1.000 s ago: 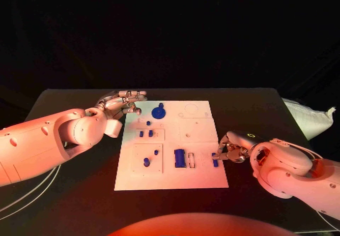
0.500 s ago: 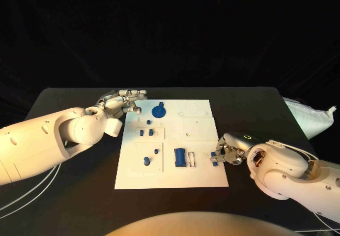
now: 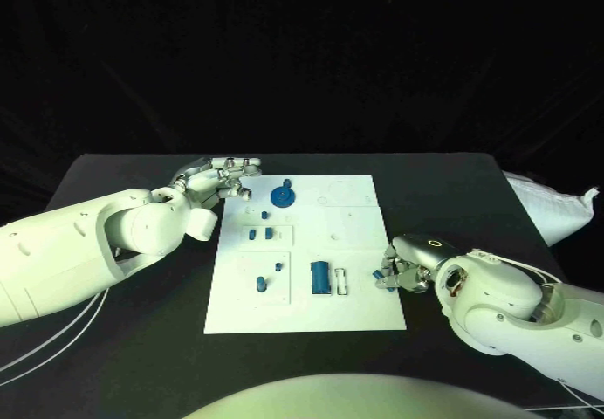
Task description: Assemble the parts on the task board
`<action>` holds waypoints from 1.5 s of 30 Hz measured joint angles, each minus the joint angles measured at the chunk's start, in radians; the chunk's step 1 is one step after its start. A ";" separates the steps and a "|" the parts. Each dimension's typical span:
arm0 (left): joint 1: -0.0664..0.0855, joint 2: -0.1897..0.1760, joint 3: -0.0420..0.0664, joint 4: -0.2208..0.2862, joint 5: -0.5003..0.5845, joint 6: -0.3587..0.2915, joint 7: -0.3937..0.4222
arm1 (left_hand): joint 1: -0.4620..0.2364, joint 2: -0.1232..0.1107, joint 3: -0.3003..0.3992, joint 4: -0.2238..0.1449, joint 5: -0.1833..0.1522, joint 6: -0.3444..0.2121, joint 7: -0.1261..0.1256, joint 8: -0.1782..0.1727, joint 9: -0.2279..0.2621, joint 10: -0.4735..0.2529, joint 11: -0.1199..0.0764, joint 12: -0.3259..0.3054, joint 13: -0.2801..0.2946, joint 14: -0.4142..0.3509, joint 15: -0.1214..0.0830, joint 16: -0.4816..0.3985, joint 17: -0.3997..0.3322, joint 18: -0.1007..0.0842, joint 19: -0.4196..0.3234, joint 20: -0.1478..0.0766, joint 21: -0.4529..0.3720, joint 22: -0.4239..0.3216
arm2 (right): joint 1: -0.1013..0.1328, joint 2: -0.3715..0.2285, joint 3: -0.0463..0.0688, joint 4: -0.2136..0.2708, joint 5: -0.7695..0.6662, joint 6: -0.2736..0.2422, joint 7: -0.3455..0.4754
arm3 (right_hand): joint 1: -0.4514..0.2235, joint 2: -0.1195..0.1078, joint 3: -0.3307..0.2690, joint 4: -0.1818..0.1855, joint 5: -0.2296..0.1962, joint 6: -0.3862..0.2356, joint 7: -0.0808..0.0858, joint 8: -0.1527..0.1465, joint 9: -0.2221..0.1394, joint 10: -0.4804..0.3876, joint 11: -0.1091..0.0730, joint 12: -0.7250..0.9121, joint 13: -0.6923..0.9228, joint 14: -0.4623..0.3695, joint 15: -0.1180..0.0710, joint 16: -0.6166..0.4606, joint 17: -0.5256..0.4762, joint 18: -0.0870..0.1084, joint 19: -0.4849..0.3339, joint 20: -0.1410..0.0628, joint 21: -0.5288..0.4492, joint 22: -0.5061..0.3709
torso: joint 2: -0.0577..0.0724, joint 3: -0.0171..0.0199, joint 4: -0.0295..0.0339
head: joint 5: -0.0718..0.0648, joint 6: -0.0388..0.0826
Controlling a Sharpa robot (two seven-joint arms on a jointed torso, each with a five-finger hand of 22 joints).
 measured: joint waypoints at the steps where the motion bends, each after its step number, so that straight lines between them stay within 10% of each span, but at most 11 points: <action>1: 0.000 0.000 0.000 0.000 0.000 0.000 0.000 | 0.000 0.000 0.000 0.000 0.000 0.000 0.000 0.000 0.000 0.000 0.000 0.000 0.000 0.000 0.000 0.000 0.000 0.000 0.000 0.000 0.000 0.000 | 0.000 0.001 0.000 0.000 -0.004 0.002 0.000 | 0.002 -0.002 0.002 -0.002 0.000 0.000 0.000 0.000 0.000 0.000 0.000 0.000 0.000 0.000 0.000 0.000 0.000 0.000 0.000 0.000 0.000 0.000 | 0.000 0.0000 0.0000 | 0.000 0.000; 5: 0.000 0.000 0.000 0.000 0.000 0.000 0.000 | 0.000 0.000 0.000 0.000 0.000 0.000 0.000 0.000 0.000 0.000 0.000 0.000 0.000 0.000 0.000 0.000 0.000 0.000 0.000 0.000 0.000 0.000 | -0.003 0.004 0.000 0.005 -0.030 0.013 0.002 | 0.034 -0.001 0.027 -0.027 0.001 0.000 0.000 -0.012 0.000 -0.006 -0.002 0.000 0.000 -0.001 0.002 0.000 0.000 0.000 0.000 0.000 0.000 0.001 | 0.000 0.0000 0.0001 | 0.000 -0.001; 22: 0.000 0.002 0.000 -0.002 -0.001 0.001 -0.003 | 0.000 0.000 0.000 0.000 0.000 0.000 0.000 0.000 0.000 0.000 0.000 0.000 0.000 0.000 0.000 0.000 0.000 0.000 0.000 0.000 0.000 0.000 | -0.007 0.020 -0.002 0.005 -0.029 -0.015 0.001 | -0.001 0.007 0.154 0.013 0.239 0.002 -0.003 -0.056 -0.015 -0.010 -0.001 -0.003 0.003 -0.004 0.000 0.000 0.000 0.000 0.000 0.000 0.000 0.001 | -0.001 -0.0007 0.0001 | 0.003 -0.001; 45: 0.000 0.001 0.000 0.001 -0.004 0.004 -0.004 | 0.000 0.000 -0.006 -0.006 0.000 0.000 0.000 0.000 0.000 0.000 0.000 0.007 0.000 -0.003 0.003 0.000 -0.006 0.000 -0.004 -0.004 -0.004 0.000 | -0.011 0.058 -0.013 0.026 0.350 -0.214 -0.003 | -0.093 -0.038 0.216 0.082 0.274 0.014 -0.003 -0.062 -0.008 0.003 -0.009 0.011 0.021 -0.006 -0.003 0.000 0.000 0.000 0.007 0.000 0.007 0.017 | 0.000 -0.0008 -0.0002 | 0.012 -0.002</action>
